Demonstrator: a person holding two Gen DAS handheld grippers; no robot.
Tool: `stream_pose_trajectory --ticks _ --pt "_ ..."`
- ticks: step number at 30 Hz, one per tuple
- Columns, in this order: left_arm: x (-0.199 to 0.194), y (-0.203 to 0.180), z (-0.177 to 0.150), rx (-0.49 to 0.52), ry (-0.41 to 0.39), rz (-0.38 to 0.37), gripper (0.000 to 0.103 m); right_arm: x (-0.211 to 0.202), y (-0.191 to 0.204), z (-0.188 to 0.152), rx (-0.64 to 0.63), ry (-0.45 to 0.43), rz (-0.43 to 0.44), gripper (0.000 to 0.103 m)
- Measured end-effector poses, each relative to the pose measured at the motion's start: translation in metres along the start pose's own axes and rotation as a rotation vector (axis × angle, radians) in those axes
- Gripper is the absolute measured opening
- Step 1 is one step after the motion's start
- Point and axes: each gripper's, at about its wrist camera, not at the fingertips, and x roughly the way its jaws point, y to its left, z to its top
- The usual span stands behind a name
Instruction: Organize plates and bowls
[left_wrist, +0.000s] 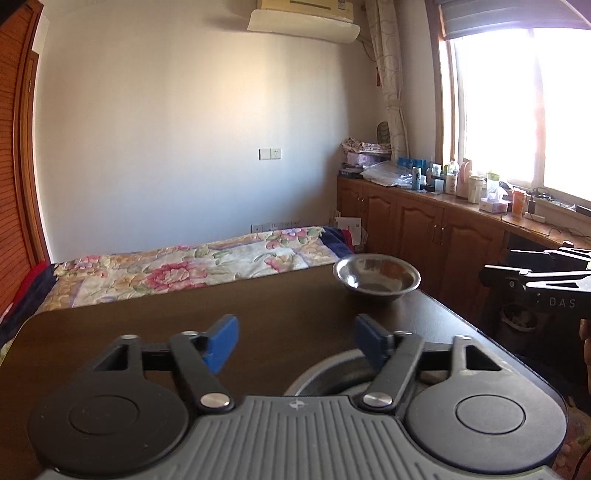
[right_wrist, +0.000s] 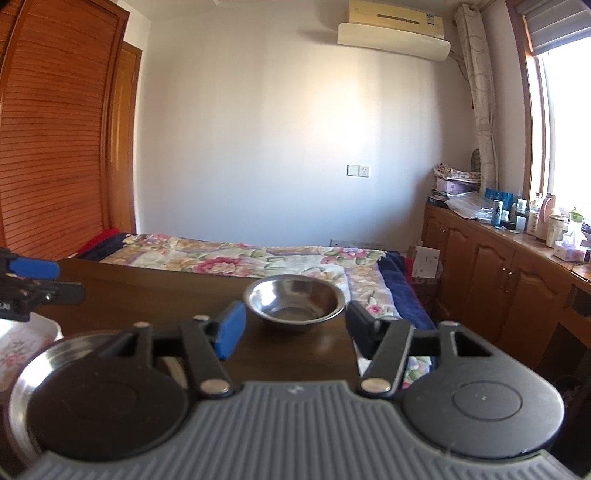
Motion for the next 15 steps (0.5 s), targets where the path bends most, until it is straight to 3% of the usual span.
stream_pose_trajectory --ticks 2,6,15 --pt "0.003 -0.001 0.004 0.001 -0.012 -0.008 0.094 0.002 -0.004 0.001 0.003 -0.011 -0.006 0.086" --pt "0.013 -0.002 0.014 0.019 -0.026 -0.02 0.103 0.008 -0.011 0.004 0.003 -0.025 -0.001 0.103" --pt "0.047 -0.002 0.036 0.053 0.008 -0.04 0.103 0.04 -0.021 0.01 -0.004 -0.01 -0.01 0.103"
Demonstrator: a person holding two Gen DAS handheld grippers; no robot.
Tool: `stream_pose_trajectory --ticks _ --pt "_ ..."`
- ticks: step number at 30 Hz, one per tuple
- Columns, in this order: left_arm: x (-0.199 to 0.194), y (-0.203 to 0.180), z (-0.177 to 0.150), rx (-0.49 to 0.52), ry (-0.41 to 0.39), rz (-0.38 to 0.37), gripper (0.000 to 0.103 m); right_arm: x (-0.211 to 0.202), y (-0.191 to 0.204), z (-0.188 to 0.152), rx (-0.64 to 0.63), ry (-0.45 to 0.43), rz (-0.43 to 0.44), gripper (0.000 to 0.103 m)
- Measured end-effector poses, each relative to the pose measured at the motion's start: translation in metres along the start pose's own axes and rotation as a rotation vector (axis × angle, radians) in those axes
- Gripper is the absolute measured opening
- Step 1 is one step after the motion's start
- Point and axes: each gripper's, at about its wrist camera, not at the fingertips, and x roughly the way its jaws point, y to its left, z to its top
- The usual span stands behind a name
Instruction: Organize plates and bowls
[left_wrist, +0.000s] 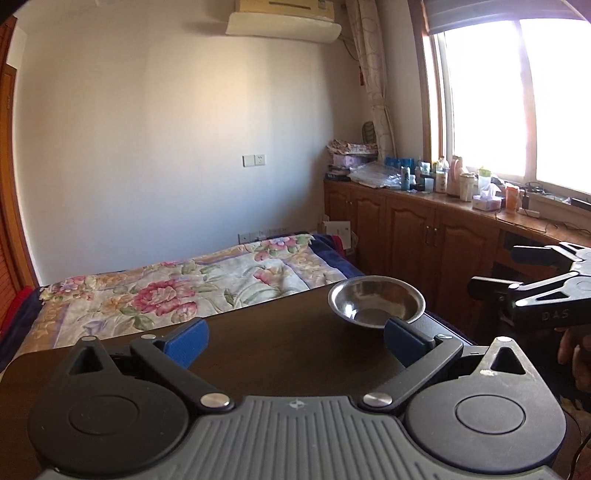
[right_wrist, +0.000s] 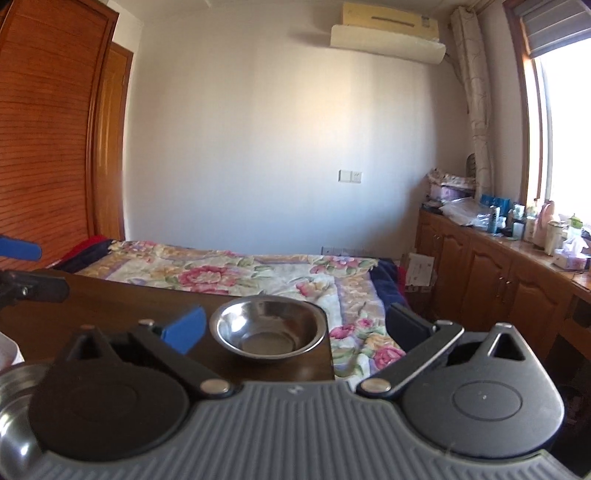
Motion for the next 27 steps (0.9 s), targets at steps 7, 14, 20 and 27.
stream_pose_trajectory --ticks 7,14,20,27 --pt "0.038 0.001 0.015 0.041 0.045 -0.053 0.101 0.031 -0.007 0.001 -0.03 0.039 0.02 0.103" --pt "0.075 -0.003 0.027 0.09 0.102 -0.09 0.092 0.06 -0.021 0.001 -0.01 0.098 0.057 0.103" --pt "0.114 -0.011 0.026 0.117 0.169 -0.126 0.079 0.078 -0.026 -0.006 0.024 0.148 0.083 0.097" --pt "0.153 -0.016 0.031 0.146 0.243 -0.145 0.065 0.093 -0.032 -0.014 0.05 0.215 0.111 0.073"
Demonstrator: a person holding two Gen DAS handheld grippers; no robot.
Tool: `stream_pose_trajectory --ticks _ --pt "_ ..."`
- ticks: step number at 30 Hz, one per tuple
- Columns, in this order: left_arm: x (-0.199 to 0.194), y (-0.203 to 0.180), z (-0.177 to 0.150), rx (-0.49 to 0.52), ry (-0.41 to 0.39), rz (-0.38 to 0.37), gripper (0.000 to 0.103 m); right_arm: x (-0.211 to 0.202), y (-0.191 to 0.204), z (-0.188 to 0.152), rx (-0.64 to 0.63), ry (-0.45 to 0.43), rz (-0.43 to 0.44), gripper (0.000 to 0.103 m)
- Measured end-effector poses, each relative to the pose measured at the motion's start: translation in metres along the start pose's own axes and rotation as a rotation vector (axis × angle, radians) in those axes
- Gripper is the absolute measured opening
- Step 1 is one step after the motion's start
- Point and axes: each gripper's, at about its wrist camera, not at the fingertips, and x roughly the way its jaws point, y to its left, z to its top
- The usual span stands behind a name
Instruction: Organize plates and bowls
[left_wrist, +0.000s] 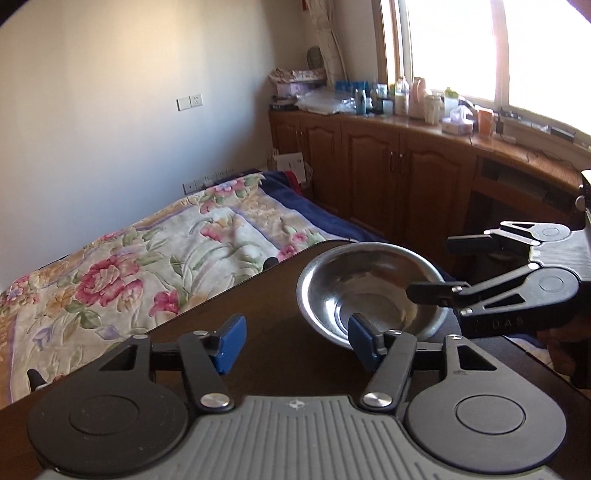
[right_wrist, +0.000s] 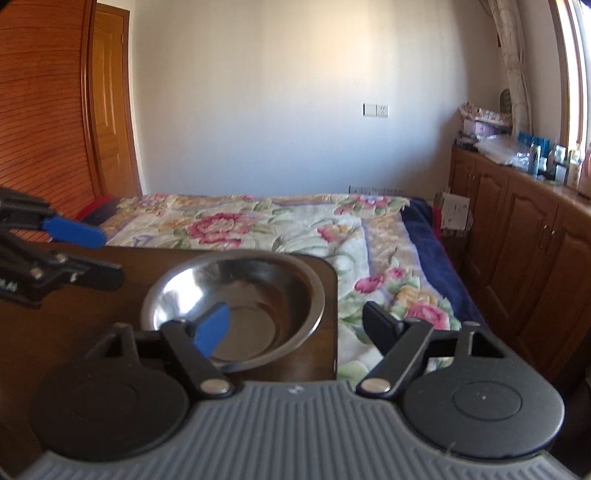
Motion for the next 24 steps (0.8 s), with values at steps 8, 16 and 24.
stream_pose_trajectory --ticks 8,16,24 --pt "0.029 0.006 0.008 -0.03 0.061 -0.021 0.053 0.004 -0.012 0.003 0.093 0.045 0.066 0.06" --pt "0.053 0.01 0.009 -0.088 0.131 -0.065 0.038 0.01 -0.016 0.001 0.143 0.086 0.098 0.045" --pt "0.053 0.007 0.009 -0.12 0.16 -0.097 0.019 0.009 -0.016 -0.001 0.208 0.106 0.137 0.023"
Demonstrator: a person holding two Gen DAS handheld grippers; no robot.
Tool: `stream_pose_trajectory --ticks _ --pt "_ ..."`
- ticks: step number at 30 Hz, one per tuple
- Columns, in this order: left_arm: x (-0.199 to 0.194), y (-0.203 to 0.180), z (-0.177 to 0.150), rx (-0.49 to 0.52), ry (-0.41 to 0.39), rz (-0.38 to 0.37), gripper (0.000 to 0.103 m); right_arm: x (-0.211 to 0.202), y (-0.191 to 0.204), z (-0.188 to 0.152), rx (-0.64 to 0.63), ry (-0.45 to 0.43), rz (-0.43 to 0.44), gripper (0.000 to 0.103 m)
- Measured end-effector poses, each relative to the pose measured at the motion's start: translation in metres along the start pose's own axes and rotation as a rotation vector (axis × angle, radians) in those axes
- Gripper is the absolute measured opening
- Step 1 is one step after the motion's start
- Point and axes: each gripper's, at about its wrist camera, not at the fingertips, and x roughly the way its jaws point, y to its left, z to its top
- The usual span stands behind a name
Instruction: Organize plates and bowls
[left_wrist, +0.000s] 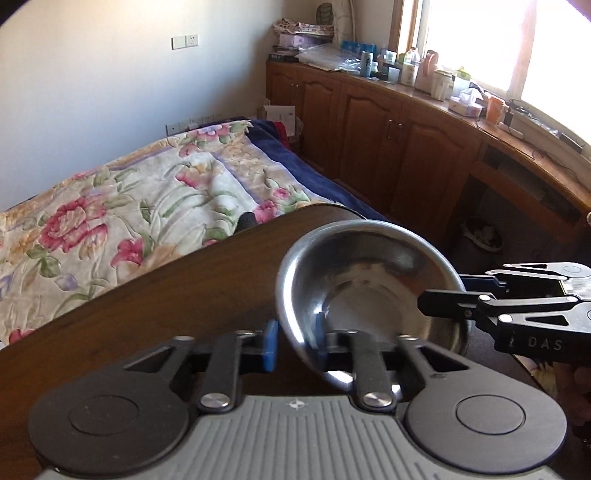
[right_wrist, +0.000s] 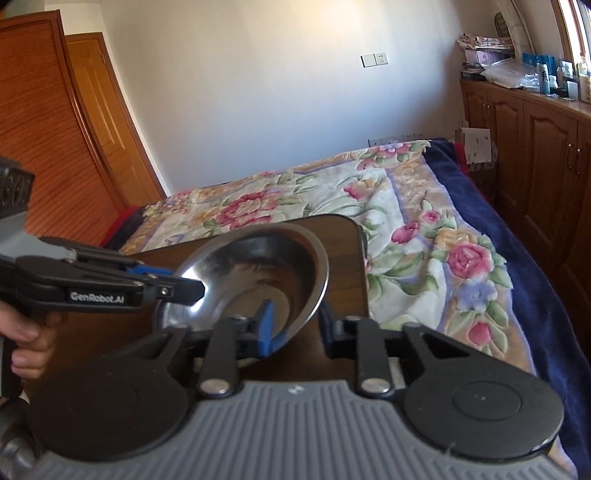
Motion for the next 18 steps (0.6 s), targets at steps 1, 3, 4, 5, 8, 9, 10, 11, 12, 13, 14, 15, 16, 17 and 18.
stream_pose_trajectory --ticks 1,3,4,5,8,9,10,11,12,13,14,15,16,17,18 --pt "-0.001 -0.002 0.0 0.005 0.0 0.008 0.019 -0.001 0.001 0.001 -0.002 -0.003 -0.006 0.022" --pt "-0.005 -0.003 0.0 0.015 -0.015 0.023 0.018 -0.002 0.002 0.002 -0.005 -0.012 -0.011 0.017" --pt "-0.008 -0.002 0.0 0.013 -0.022 0.023 0.017 -0.002 0.003 0.003 -0.001 -0.014 -0.01 0.017" --pt "-0.011 -0.001 0.001 0.008 -0.028 0.02 0.017 -0.003 0.003 0.004 0.003 -0.016 -0.01 0.016" --pt "-0.026 0.001 0.002 0.007 -0.056 0.019 0.016 -0.01 0.008 0.008 -0.005 -0.036 -0.009 0.015" --pt "-0.031 0.001 0.003 0.01 -0.066 0.022 0.016 -0.013 0.011 0.009 -0.009 -0.044 -0.009 0.015" --pt "-0.036 0.001 0.003 0.014 -0.075 0.024 0.016 -0.015 0.012 0.011 -0.013 -0.051 -0.01 0.015" --pt "-0.043 0.0 0.004 0.016 -0.087 0.026 0.016 -0.018 0.015 0.013 -0.018 -0.061 -0.011 0.015" --pt "-0.049 0.0 0.005 0.018 -0.096 0.027 0.016 -0.022 0.018 0.015 -0.024 -0.07 -0.012 0.015" --pt "-0.055 0.0 0.005 0.019 -0.106 0.028 0.016 -0.025 0.021 0.017 -0.028 -0.078 -0.012 0.015" --pt "-0.059 0.001 0.006 0.019 -0.112 0.026 0.016 -0.028 0.023 0.019 -0.032 -0.087 -0.012 0.015" --pt "-0.067 0.001 0.007 0.016 -0.118 0.024 0.016 -0.032 0.026 0.021 -0.037 -0.095 -0.011 0.015" --pt "-0.074 0.001 0.007 0.014 -0.126 0.022 0.016 -0.036 0.029 0.023 -0.044 -0.104 -0.01 0.015" --pt "-0.08 0.001 0.007 0.019 -0.136 0.024 0.016 -0.039 0.032 0.024 -0.055 -0.112 -0.01 0.015" --pt "-0.088 0.0 0.007 0.025 -0.147 0.027 0.016 -0.043 0.035 0.026 -0.066 -0.119 -0.011 0.014"
